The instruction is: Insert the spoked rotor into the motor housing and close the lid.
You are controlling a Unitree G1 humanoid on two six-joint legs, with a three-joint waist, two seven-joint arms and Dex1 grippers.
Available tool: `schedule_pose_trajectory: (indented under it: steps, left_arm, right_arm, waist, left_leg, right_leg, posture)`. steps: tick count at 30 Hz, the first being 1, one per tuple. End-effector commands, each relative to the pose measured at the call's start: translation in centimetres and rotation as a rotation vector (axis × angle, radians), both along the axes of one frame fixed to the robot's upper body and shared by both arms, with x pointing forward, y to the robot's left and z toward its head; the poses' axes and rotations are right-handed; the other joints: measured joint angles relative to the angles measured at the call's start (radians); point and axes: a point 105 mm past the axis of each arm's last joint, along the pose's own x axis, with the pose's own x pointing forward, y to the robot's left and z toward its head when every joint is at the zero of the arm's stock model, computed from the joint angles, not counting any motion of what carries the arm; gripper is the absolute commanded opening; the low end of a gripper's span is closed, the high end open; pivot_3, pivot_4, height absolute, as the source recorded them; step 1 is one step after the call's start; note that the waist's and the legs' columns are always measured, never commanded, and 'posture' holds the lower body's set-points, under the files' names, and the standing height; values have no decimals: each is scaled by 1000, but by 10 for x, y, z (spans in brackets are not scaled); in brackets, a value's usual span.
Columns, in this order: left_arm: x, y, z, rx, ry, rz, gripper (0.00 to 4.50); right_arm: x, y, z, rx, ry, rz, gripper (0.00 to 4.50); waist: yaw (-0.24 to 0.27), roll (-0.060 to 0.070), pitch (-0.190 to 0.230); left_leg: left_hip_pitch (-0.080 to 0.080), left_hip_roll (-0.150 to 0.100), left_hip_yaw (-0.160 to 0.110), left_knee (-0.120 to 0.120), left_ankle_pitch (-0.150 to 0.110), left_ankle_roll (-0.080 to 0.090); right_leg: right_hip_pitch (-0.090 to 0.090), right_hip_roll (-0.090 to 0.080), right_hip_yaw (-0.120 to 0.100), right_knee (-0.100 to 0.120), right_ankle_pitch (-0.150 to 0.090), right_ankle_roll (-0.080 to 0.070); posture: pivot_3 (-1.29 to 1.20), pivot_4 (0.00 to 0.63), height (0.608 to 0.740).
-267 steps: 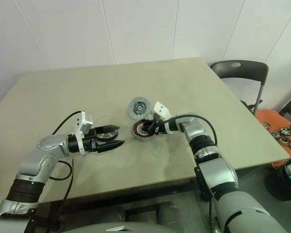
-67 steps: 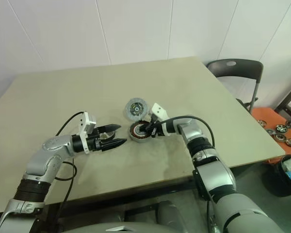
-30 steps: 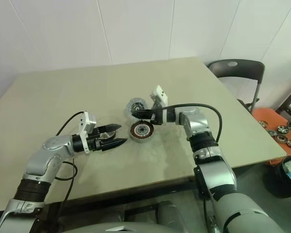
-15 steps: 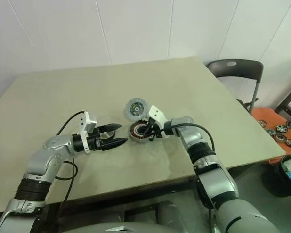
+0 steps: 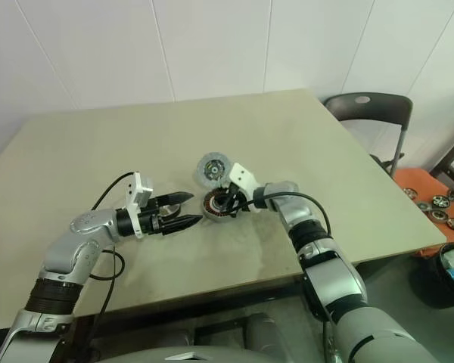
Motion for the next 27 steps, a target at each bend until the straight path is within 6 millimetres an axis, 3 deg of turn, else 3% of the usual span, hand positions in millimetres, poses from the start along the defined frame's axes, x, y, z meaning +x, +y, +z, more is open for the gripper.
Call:
schedule_pose_trajectory:
  steps: [1, 8, 16, 21, 24, 27]
  left_arm:
    - [2, 0, 9, -3, -40, -8, 4116]
    - [3, 1, 9, -2, -45, -2, 4116]
    - [3, 3, 8, 3, -47, -1, 4116]
    - [4, 4, 10, 4, -53, 3, 4116]
    - [4, 6, 9, 1, -48, 9, 4116]
    - [-4, 9, 6, 0, -21, -2, 4116]
  right_arm:
    - [2, -10, -5, -36, 14, -13, 27]
    - [-1, -34, -19, -67, 90, -26, 27]
    - [-2, -35, -19, -70, 78, -17, 27]
    - [9, -18, 29, 192, 117, -25, 27]
    - [-4, -9, 58, 303, 162, 85, 27]
    - [-19, -2, 73, 311, 160, 163, 27]
  waist:
    - [0, 0, 0]
    - [2, 0, -1]
    - [0, -1, -2]
    - [0, -1, -2]
    - [1, 1, 0]
    - [1, 1, 0]
  left_leg:
    - [0, 0, 0, 0, 0, 0]
    - [1, 0, 0, 0, 0, 0]
    - [2, 0, 0, 0, 0, 0]
    - [1, 0, 0, 0, 0, 0]
    - [-2, 1, -3, 0, 0, 0]
    - [-2, 1, -5, -1, 0, 0]
  right_leg:
    - [0, 0, 0, 0, 0, 0]
    - [2, 0, 0, -2, 0, 0]
    - [5, 0, 0, -4, 0, 0]
    - [4, 0, 0, -4, 0, 0]
    - [0, 0, 0, -4, 0, 0]
    - [-1, -1, 0, -4, 1, 0]
  posture:
    - [0, 0, 740]
    - [0, 0, 740]
    - [0, 0, 740]
    - [0, 0, 740]
    - [0, 0, 740]
    - [0, 0, 740]
